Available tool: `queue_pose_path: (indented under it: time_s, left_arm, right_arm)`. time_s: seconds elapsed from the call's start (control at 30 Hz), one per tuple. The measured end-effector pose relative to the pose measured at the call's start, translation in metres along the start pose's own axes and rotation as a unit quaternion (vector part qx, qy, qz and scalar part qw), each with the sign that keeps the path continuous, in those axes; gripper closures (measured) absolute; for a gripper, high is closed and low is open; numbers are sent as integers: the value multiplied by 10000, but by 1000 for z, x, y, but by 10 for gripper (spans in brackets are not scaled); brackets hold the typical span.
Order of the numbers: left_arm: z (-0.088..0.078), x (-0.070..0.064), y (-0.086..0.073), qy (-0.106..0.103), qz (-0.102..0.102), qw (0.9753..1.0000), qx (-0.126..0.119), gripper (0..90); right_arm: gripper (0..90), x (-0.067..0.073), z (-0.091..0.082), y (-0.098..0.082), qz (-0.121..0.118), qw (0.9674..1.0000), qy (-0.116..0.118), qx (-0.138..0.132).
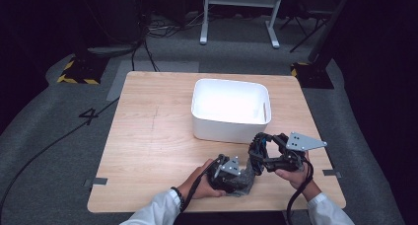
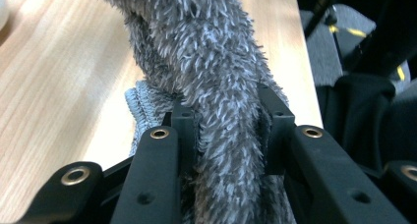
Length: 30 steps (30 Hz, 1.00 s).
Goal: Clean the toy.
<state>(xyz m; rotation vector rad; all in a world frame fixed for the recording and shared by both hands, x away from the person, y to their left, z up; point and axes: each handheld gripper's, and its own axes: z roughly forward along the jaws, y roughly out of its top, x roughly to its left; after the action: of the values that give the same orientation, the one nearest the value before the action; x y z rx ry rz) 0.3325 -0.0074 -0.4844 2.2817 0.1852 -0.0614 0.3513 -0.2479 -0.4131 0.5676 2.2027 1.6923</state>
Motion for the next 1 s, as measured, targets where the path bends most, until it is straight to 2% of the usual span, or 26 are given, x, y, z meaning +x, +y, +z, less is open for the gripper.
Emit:
queue_pose_path:
  time_s: [0.07, 0.13, 0.23, 0.3, 0.37, 0.5, 0.57, 0.63, 0.8, 0.9, 1.0]
  left_arm:
    - [-6, -2, 0, -26, 82, 9999, -79, 681]
    - [-13, -4, 1, 33, 122, 9997, -192, 680]
    - [-25, -6, 6, 126, 177, 9987, -471, 680]
    - [-35, -5, 9, 213, 166, 9971, -713, 680]
    - [-45, -5, 11, 229, 130, 9942, -1038, 680]
    - [-48, -11, 17, 247, 273, 9917, -1231, 680]
    - [-44, -14, 21, 268, 294, 9922, -1180, 680]
    - [-35, -14, 24, 303, 335, 9938, -1015, 681]
    - [-15, -11, 26, 222, 325, 9967, -716, 685]
    - [-3, -14, 25, 190, 464, 9979, -407, 685]
    - [8, -16, 24, 222, 559, 9981, -94, 684]
  right_arm:
    - [255, -2, 0, 0, 44, 10000, -45, -4]
    - [255, -2, 0, -1, 38, 10000, -87, 17]
    - [255, -1, 2, -2, 34, 9999, -133, 73]
    - [255, -1, 4, -4, 32, 9998, -145, 128]
    - [255, -1, 4, -5, 47, 9998, -134, 139]
    - [255, 0, 7, -6, 98, 9998, -134, 149]
    - [255, 2, 9, -7, 93, 9997, -145, 198]
    - [255, 3, 11, -7, 98, 9997, -122, 207]
    - [254, 6, 14, -7, -14, 9995, -183, 270]
    - [254, 5, 12, -7, 31, 9996, -181, 234]
    - [254, 6, 11, -5, 29, 9997, -142, 195]
